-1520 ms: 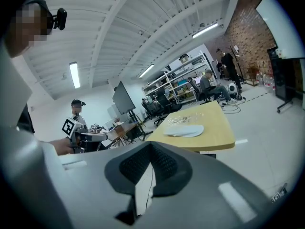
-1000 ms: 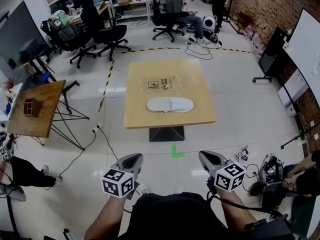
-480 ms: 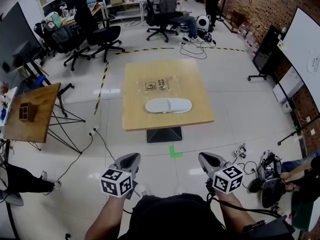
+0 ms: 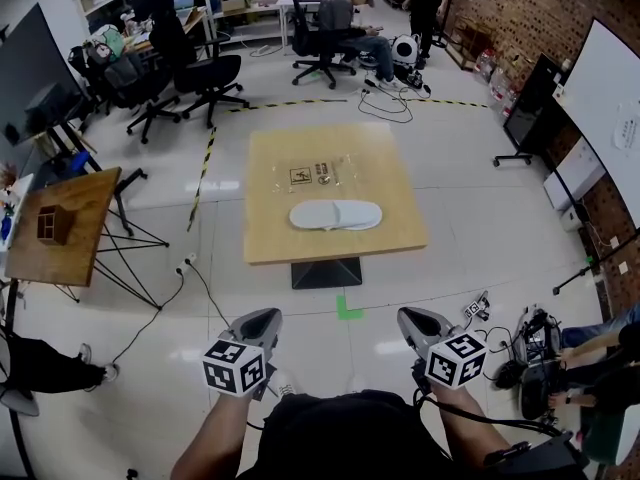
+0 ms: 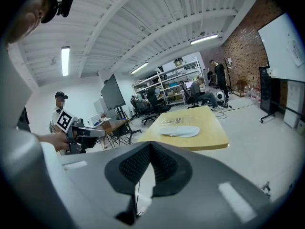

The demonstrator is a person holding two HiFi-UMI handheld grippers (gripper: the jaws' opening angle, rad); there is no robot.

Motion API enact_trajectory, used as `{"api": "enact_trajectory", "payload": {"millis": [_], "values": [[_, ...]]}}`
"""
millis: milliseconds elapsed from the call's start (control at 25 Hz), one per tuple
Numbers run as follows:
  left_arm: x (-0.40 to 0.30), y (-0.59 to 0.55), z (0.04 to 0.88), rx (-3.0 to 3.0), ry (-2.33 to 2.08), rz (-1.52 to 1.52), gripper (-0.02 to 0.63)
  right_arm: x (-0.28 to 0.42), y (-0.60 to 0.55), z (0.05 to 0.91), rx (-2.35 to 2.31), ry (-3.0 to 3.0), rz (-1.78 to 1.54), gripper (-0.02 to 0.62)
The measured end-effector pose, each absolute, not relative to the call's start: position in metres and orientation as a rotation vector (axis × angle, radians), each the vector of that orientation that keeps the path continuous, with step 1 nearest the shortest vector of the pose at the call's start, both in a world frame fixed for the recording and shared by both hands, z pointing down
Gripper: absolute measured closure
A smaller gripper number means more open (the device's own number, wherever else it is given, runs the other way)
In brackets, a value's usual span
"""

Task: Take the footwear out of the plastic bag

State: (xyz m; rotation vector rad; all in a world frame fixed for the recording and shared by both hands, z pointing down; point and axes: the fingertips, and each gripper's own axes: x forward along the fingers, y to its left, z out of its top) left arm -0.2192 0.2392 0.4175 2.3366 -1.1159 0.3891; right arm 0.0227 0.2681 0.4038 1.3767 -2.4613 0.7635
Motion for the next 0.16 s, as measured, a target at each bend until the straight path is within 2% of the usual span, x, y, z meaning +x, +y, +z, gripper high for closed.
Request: {"api": "enact_trajectory", "payload": {"millis": [160], "values": [[-0.2176, 0.2432, 0.4165, 2.329, -1.117, 0.392, 0.598, 0.0262, 0.2713, 0.4021, 1.376, -2.459, 0.774, 0.595]]}}
